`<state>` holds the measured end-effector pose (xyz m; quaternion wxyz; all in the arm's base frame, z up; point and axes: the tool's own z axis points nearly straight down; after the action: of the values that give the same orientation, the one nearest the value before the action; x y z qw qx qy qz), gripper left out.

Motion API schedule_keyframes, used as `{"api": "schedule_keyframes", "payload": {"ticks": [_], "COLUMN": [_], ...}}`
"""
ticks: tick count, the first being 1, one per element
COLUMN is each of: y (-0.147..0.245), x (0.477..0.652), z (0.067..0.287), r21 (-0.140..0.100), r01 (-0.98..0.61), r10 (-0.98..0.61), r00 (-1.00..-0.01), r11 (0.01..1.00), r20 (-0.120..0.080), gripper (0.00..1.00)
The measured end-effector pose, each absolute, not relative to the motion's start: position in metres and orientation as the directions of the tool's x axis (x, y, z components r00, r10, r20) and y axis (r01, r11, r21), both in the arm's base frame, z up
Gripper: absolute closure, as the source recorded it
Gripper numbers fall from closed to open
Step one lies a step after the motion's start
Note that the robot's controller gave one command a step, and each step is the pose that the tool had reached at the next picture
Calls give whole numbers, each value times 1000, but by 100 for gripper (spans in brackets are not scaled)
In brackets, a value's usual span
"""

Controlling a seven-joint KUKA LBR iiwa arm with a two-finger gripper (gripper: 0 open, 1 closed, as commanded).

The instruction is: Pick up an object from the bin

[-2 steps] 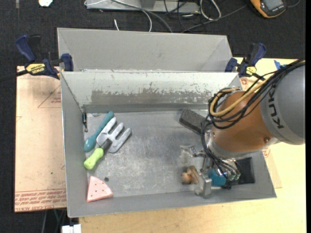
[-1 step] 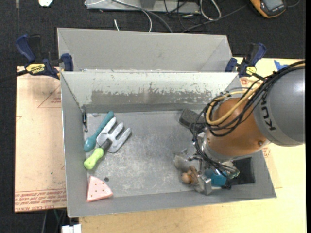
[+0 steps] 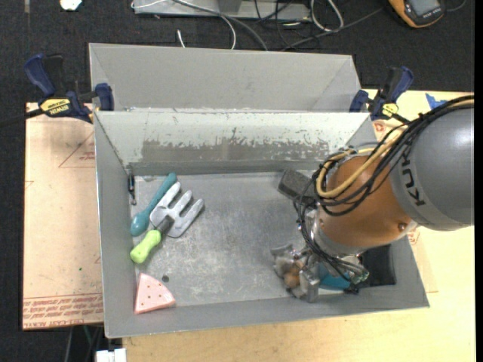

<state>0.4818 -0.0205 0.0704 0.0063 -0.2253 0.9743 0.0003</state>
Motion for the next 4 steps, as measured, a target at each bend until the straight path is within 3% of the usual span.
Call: {"api": "schedule_keyframes", "payload": {"ticks": [1,4], "y": [-20,-19], "x": [482,482], "z": [71,178], "r21": [-2,0], "r01": [-439,-437], "r10": [-439,-437], "r00": [-898,-899], "r11": [898,899], "r20": [-12,-12], "gripper": [100,100]}}
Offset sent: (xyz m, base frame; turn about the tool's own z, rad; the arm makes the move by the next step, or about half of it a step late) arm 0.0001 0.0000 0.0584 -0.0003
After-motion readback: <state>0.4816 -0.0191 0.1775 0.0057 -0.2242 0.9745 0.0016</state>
